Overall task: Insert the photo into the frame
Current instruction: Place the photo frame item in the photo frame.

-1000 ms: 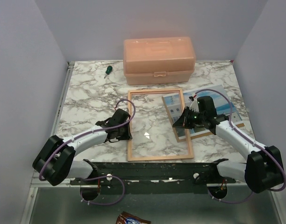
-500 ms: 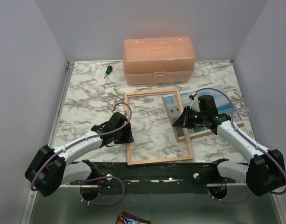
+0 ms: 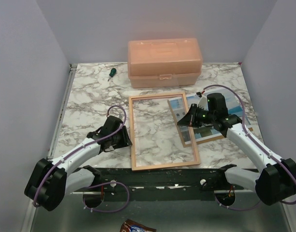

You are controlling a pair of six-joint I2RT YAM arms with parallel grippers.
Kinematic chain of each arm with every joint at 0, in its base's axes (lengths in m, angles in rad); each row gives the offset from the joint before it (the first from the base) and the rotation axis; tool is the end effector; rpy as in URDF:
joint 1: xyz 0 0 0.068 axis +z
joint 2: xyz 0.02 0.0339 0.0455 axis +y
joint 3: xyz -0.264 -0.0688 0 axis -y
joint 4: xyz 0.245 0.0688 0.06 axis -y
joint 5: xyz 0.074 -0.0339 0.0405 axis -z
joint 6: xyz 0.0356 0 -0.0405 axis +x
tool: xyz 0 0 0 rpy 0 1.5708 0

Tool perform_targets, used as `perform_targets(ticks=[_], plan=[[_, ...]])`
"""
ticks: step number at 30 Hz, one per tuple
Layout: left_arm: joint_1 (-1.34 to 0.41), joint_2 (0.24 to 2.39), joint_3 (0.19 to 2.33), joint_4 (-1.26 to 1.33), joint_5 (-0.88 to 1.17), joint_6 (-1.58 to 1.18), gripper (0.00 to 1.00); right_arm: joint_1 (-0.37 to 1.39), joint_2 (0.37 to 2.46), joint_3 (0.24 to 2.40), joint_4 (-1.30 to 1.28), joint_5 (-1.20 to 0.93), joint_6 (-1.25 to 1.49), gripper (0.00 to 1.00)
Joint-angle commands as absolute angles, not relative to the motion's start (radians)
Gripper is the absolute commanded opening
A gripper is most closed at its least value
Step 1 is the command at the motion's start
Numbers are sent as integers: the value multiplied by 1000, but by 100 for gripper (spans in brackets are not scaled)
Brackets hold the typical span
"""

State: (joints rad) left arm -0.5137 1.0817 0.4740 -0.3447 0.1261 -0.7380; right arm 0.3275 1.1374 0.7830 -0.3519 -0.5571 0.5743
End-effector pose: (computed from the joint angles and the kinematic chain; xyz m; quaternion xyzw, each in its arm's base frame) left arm 0.1674 -0.0996 0.1668 -0.0873 0.9469 -0.2265 0.2110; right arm 0.2203 0.0947 0.2567 -0.0069 0.8806 0.4002 0.2537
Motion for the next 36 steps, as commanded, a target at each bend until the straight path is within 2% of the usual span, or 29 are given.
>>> perform_targets(ticks=[1, 10, 36], plan=[[-502, 1101, 461, -343, 159, -727, 38, 330, 1126, 833, -328, -582, 577, 1], [-500, 1120, 456, -341, 149, -721, 29, 330, 1149, 818, -256, -647, 634, 1], [-495, 1159, 448, -330, 142, -707, 28, 331, 1159, 761, -119, -731, 708, 1]])
